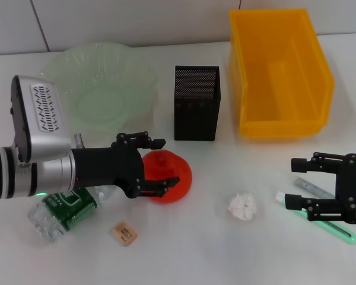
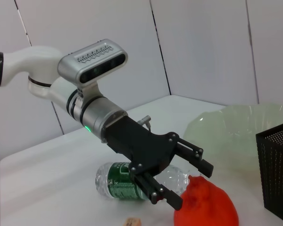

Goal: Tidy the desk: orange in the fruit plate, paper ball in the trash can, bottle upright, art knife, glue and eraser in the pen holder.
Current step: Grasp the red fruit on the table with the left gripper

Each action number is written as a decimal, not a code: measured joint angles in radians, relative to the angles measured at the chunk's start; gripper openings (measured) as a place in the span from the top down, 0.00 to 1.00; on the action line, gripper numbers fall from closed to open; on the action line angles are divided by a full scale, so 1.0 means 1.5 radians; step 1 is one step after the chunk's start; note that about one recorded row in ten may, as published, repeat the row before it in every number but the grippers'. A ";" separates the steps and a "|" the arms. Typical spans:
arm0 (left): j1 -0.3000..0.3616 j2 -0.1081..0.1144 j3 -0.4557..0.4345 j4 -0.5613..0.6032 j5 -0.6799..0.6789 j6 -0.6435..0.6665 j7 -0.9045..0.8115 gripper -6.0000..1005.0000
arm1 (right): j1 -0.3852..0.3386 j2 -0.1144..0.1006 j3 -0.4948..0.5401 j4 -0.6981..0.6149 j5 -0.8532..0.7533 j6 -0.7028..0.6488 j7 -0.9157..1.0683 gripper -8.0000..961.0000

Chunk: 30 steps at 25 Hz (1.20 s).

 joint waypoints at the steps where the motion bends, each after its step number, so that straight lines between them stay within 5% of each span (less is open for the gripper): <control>1: -0.003 0.000 0.002 -0.005 -0.003 -0.006 0.000 0.20 | 0.000 0.000 0.000 0.000 0.000 0.000 0.000 0.19; 18: -0.018 0.000 0.007 -0.033 -0.003 -0.051 -0.009 0.21 | 0.006 0.000 0.000 0.000 0.000 -0.001 0.004 0.19; 24: -0.014 0.000 0.009 -0.033 -0.002 -0.051 -0.010 0.38 | 0.011 0.000 -0.001 0.000 0.000 -0.001 0.004 0.19; 27: -0.013 0.000 0.019 -0.033 -0.002 -0.051 -0.008 0.62 | 0.014 0.000 -0.001 0.000 0.000 -0.001 0.005 0.19; 30: -0.013 0.000 0.023 -0.033 -0.002 -0.051 -0.007 0.69 | 0.014 0.000 0.000 0.000 0.000 -0.001 0.005 0.19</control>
